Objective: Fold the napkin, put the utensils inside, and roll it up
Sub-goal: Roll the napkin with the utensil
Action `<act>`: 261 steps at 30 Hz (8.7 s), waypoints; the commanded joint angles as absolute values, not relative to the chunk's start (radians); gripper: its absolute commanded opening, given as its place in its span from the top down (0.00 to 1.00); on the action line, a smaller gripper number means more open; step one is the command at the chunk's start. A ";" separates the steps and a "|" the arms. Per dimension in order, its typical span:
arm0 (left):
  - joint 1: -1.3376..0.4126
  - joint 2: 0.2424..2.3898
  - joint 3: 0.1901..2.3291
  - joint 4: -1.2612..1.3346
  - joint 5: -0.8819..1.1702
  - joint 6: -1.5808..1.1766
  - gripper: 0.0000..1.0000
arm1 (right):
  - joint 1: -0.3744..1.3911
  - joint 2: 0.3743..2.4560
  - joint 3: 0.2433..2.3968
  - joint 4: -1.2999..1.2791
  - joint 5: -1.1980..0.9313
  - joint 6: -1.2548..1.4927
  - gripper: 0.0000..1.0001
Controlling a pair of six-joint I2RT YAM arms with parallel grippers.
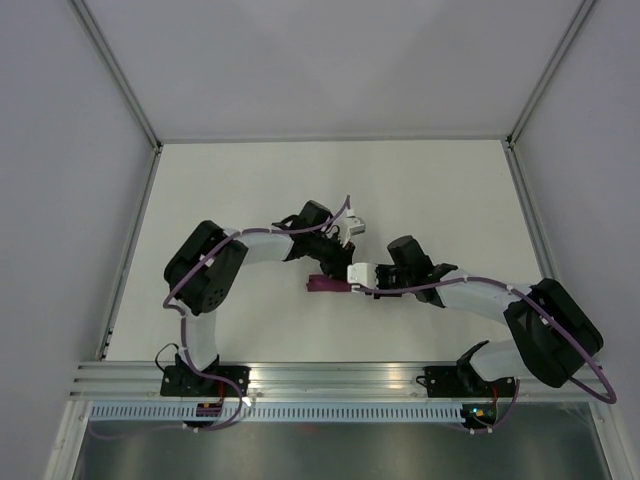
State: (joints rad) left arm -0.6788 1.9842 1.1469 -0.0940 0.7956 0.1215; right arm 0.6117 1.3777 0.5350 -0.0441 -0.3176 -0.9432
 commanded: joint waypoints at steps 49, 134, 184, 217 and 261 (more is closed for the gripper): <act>-1.158 1.713 0.508 0.928 -0.229 0.575 0.42 | 0.442 1.790 0.997 -0.712 -0.477 -1.135 0.72; -1.022 2.309 1.541 -0.400 -0.324 -0.276 0.96 | -0.023 1.436 1.213 -0.818 -0.476 -0.623 0.28; -0.922 2.421 1.766 -0.653 -0.130 -0.730 0.80 | 0.098 2.077 1.480 -0.672 -0.229 -0.103 0.62; -0.896 2.335 1.720 -0.575 -0.098 -0.698 0.54 | 0.212 2.195 1.640 -0.696 -0.184 -0.115 0.63; -0.897 2.243 1.730 -0.549 -0.150 -0.606 0.33 | 0.215 2.157 1.618 -0.693 -0.183 -0.115 0.71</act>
State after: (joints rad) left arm -0.8906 2.2562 1.7435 -0.4328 -0.1322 -0.6689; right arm 0.2077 2.1559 1.6257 -0.6662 -0.2039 -0.1318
